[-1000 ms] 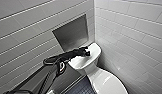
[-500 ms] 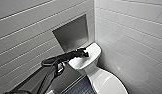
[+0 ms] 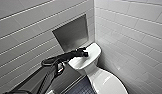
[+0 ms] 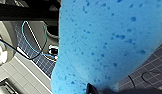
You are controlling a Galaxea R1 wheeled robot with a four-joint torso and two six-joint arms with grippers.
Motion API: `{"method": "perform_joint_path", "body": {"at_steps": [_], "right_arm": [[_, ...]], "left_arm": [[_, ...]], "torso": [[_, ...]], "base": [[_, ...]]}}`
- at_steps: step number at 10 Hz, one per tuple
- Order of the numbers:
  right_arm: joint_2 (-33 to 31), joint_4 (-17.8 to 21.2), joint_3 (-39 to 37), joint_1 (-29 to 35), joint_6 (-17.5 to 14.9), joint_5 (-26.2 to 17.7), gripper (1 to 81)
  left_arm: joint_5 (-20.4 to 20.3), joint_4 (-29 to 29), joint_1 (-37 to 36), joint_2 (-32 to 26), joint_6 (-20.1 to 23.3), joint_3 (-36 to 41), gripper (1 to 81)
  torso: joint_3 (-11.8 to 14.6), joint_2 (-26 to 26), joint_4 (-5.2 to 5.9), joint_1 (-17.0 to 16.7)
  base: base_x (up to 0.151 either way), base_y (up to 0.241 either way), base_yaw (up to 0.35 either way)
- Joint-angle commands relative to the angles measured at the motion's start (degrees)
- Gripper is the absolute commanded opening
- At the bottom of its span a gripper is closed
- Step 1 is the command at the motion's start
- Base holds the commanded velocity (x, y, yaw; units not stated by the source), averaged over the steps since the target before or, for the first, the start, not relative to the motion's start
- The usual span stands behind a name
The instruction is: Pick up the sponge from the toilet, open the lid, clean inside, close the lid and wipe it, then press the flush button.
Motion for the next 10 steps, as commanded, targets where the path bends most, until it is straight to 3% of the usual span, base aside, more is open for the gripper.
{"method": "perform_joint_path", "body": {"at_steps": [1, 10], "right_arm": [[1.2, 0.2, 0.4, -1.3, -0.2, -4.7, 1.0], [2.4, 0.1, 0.4, -1.1, -0.2, -4.8, 1.0]], "left_arm": [[0.2, 0.4, -9.1, -0.4, 0.3, -1.3, 1.0], [-1.2, 6.2, -1.1, 3.4, 0.5, -1.3, 1.0]], "torso": [[0.0, 0.0, 0.00, 0.0], [0.0, 0.0, 0.00, 0.0]], "base": [[0.000, 0.000, 0.000], [0.000, 0.000, 0.000]]}}
